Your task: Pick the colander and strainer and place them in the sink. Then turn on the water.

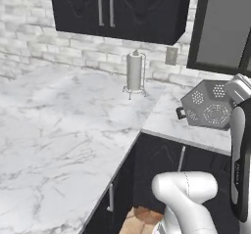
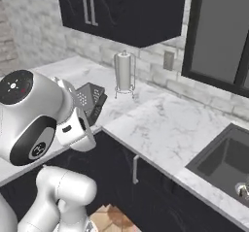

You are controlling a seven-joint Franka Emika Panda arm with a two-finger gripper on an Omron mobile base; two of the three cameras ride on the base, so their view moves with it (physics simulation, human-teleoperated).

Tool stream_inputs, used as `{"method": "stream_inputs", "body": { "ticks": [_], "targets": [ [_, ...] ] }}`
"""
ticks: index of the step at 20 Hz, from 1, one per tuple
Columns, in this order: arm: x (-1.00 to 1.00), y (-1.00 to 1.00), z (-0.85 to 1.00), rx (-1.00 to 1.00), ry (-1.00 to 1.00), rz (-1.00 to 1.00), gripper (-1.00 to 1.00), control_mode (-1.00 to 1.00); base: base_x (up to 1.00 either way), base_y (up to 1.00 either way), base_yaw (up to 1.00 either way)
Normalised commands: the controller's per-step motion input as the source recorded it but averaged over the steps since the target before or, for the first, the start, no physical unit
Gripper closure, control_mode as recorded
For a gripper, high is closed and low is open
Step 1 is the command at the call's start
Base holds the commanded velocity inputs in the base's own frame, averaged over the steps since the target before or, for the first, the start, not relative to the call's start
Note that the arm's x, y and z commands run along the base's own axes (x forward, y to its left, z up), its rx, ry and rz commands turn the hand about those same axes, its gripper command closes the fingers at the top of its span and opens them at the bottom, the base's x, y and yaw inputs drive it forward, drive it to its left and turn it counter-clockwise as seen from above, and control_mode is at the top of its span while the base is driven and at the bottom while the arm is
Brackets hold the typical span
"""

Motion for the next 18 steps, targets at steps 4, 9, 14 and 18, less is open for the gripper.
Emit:
{"method": "stream_inputs", "body": {
  "ticks": [4, 9, 14, 18],
  "targets": [
    [0.0, 0.0, 0.0, 0.0, 0.0, 0.0, 1.0, 1.0, 0.0, -0.12, -0.43],
    [0.0, 0.0, 0.0, 0.0, 0.0, 0.0, 1.0, 1.0, 0.0, -0.15, -0.44],
    [0.0, 0.0, 0.0, 0.0, 0.0, 0.0, 1.0, 1.0, 0.03, -0.07, -0.44],
    [0.0, 0.0, 0.0, 0.0, 0.0, 0.0, 1.0, 1.0, 0.09, -0.08, -0.43]
  ]
}}
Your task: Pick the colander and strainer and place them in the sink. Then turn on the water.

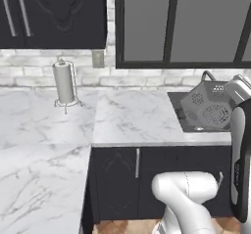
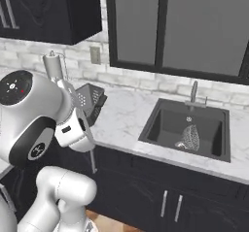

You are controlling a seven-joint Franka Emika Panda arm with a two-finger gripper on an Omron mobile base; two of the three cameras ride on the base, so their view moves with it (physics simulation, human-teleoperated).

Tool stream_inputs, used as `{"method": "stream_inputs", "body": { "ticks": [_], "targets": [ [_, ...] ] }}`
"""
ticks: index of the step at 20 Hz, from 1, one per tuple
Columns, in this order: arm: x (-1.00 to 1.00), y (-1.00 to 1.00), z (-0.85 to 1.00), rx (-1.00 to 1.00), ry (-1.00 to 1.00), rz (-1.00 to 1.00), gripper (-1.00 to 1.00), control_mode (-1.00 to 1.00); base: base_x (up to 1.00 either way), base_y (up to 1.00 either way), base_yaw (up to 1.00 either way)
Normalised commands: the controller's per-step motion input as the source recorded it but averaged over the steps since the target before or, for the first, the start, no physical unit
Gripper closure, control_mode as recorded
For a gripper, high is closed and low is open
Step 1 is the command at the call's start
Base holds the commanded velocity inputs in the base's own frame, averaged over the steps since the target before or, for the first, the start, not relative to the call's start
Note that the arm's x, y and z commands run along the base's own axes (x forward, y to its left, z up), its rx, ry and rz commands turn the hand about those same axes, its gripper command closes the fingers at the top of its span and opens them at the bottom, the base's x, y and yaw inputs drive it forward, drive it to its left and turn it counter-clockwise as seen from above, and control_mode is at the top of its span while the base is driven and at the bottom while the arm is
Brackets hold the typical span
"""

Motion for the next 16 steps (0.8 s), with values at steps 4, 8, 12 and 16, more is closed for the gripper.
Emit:
{"method": "stream_inputs", "body": {
  "ticks": [4, 8, 12, 16],
  "targets": [
    [0.0, 0.0, 0.0, 0.0, 0.0, 0.0, 1.0, 1.0, 0.12, -0.1, -0.42],
    [0.0, 0.0, 0.0, 0.0, 0.0, 0.0, 1.0, 1.0, 0.34, -0.08, -0.34],
    [0.0, 0.0, 0.0, 0.0, 0.0, 0.0, 1.0, 1.0, 0.58, -0.06, -0.15],
    [0.0, 0.0, 0.0, 0.0, 0.0, 0.0, 1.0, 1.0, 0.81, -0.17, 0.02]
  ]
}}
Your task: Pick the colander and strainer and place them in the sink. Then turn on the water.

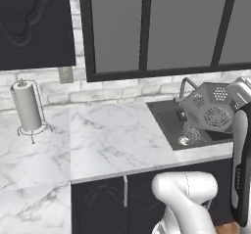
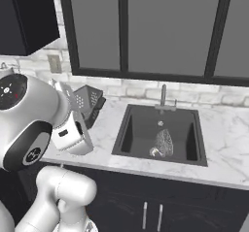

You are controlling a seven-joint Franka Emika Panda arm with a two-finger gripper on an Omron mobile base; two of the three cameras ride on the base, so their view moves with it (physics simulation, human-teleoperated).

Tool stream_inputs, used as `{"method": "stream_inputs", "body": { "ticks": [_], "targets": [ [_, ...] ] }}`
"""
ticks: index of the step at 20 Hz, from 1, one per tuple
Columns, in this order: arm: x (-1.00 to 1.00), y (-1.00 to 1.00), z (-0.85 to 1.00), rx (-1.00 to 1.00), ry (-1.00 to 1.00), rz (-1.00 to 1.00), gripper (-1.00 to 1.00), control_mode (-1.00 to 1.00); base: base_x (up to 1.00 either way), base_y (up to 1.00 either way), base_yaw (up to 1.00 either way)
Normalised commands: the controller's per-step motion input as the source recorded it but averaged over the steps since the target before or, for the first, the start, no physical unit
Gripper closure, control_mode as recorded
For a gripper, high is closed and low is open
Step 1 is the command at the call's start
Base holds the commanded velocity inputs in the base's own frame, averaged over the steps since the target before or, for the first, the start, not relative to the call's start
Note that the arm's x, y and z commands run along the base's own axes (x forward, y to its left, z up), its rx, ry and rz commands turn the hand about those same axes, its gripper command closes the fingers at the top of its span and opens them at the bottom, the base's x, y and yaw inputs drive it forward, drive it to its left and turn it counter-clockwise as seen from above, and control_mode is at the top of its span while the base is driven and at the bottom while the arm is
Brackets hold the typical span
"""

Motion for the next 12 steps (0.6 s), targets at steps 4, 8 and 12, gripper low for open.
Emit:
{"method": "stream_inputs", "body": {
  "ticks": [4, 8, 12],
  "targets": [
    [0.0, 0.0, 0.0, 0.0, 0.0, 0.0, 1.0, 1.0, 0.68, -0.32, 0.07],
    [0.0, 0.0, 0.0, 0.0, 0.0, 0.0, 1.0, 1.0, 0.41, -0.49, 0.11],
    [0.0, 0.0, 0.0, 0.0, 0.0, 0.0, 1.0, 1.0, 0.4, -0.58, 0.14]
  ]
}}
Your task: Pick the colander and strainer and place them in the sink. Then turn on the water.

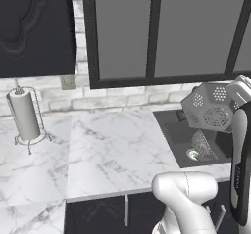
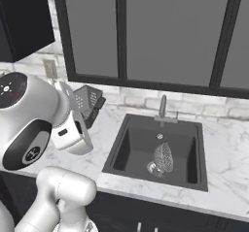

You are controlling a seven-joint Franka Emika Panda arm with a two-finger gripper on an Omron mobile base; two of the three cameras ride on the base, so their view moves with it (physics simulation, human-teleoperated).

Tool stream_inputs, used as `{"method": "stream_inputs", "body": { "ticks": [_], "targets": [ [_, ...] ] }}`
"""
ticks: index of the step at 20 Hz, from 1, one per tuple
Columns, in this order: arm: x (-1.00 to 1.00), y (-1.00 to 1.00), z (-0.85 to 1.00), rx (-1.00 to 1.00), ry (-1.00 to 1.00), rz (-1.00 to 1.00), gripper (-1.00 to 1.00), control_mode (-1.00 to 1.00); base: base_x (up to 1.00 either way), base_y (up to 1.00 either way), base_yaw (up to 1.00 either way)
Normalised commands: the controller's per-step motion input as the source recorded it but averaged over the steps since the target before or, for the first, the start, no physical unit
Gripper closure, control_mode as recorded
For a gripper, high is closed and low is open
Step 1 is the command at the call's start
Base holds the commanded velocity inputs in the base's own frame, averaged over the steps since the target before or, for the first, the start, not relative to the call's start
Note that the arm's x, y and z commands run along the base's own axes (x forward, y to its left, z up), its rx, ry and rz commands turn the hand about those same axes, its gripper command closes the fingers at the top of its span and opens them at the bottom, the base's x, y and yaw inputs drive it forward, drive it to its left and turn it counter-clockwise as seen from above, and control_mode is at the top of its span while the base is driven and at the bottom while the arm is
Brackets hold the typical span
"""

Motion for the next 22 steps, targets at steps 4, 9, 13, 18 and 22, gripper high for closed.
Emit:
{"method": "stream_inputs", "body": {
  "ticks": [4, 9, 13, 18, 22],
  "targets": [
    [0.0, 0.0, 0.0, 0.0, 0.0, 0.0, 1.0, 1.0, 0.21, -0.71, 0.15],
    [0.0, 0.0, 0.0, 0.0, 0.0, 0.0, 1.0, 1.0, 0.13, -0.84, 0.08],
    [0.0, 0.0, 0.0, 0.0, 0.0, 0.0, 1.0, 1.0, 0.1, -0.79, 0.0],
    [0.0, 0.0, 0.0, 0.0, 0.0, 0.0, 1.0, 1.0, 0.14, -0.76, -0.07],
    [0.0, 0.0, 0.0, 0.0, 0.0, 0.0, 1.0, 1.0, 0.2, -0.43, -0.31]
  ]
}}
